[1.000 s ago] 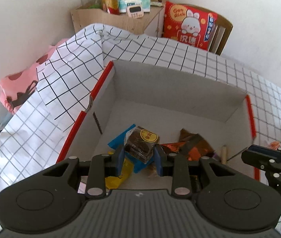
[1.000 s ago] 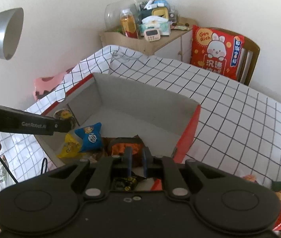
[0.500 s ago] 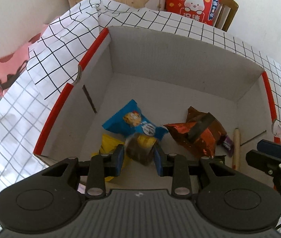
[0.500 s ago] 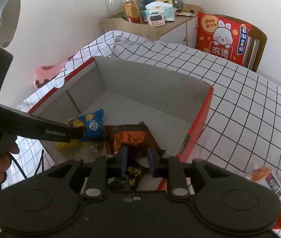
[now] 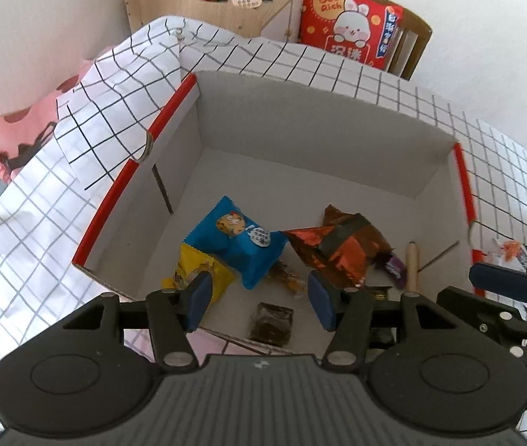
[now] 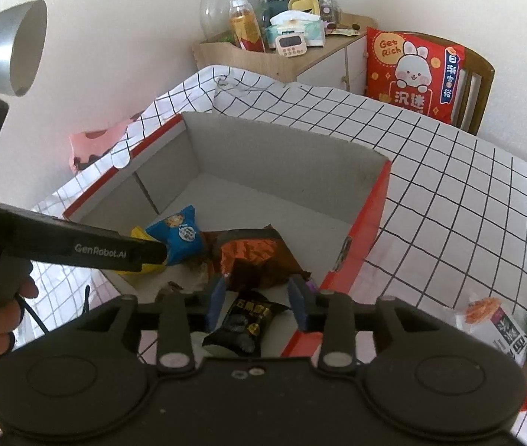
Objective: Organize snacks
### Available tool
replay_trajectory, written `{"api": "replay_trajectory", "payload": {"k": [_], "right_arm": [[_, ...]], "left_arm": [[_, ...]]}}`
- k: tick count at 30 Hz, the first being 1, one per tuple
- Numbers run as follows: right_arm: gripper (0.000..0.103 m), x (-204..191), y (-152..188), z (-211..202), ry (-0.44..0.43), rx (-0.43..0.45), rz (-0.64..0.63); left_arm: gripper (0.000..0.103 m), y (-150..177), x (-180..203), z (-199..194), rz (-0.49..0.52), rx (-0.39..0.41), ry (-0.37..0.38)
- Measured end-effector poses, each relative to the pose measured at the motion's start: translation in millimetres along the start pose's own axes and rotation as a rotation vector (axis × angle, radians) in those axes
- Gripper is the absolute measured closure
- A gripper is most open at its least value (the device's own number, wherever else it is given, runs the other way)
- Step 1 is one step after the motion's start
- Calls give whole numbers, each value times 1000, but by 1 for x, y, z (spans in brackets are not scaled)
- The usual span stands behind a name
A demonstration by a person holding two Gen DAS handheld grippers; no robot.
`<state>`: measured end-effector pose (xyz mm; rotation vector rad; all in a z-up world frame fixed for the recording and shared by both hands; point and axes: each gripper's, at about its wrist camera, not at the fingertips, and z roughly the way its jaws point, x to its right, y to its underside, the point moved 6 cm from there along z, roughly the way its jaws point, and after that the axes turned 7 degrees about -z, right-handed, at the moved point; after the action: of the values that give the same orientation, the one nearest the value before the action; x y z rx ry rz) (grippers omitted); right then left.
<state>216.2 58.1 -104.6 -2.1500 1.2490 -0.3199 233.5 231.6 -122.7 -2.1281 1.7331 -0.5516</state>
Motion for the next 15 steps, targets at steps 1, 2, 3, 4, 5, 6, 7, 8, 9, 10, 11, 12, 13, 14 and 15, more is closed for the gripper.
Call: {"api": "replay_trajectory", "payload": {"k": [1,2,3,4,5,6,7,8,9,10,11,12,13,14,15], "right_arm": [[62,0,0,-3,1,7,2],[61,1,0,-6,2,13,4],[59,1,0,-10,2,20,8],[57,1,0,-14,1,28,13],[56,1,0,-18,1,36,16],[54,2,1,-22,1,44,20],[52,2,1,-26,-1,53,23],[50,3,0,-31,-2,62,26],[48,4,0,-35,-2,71,28],[46,5,1,-40,-1,80,31],[45,7,1,-44,-1,89,35],[44,8,1,-48,-1,95,40],[43,9,2,-53,0,103,45],[42,10,3,-57,2,112,51],[41,11,4,-62,5,120,53]], "left_arm": [[47,1,1,-4,2,7,5],[47,2,3,-9,6,17,9],[47,3,5,-13,10,25,11],[47,4,7,-17,14,35,16],[47,5,9,-20,18,43,19],[47,5,12,-24,23,51,23],[47,6,14,-29,26,59,29],[47,7,16,-32,29,65,36],[47,7,18,-36,31,71,42],[47,8,21,-40,33,79,48],[47,9,24,-44,38,90,54],[47,9,26,-48,43,99,60],[47,10,30,-52,49,108,67],[46,11,33,-56,56,116,73],[45,12,37,-60,63,124,81]]}}
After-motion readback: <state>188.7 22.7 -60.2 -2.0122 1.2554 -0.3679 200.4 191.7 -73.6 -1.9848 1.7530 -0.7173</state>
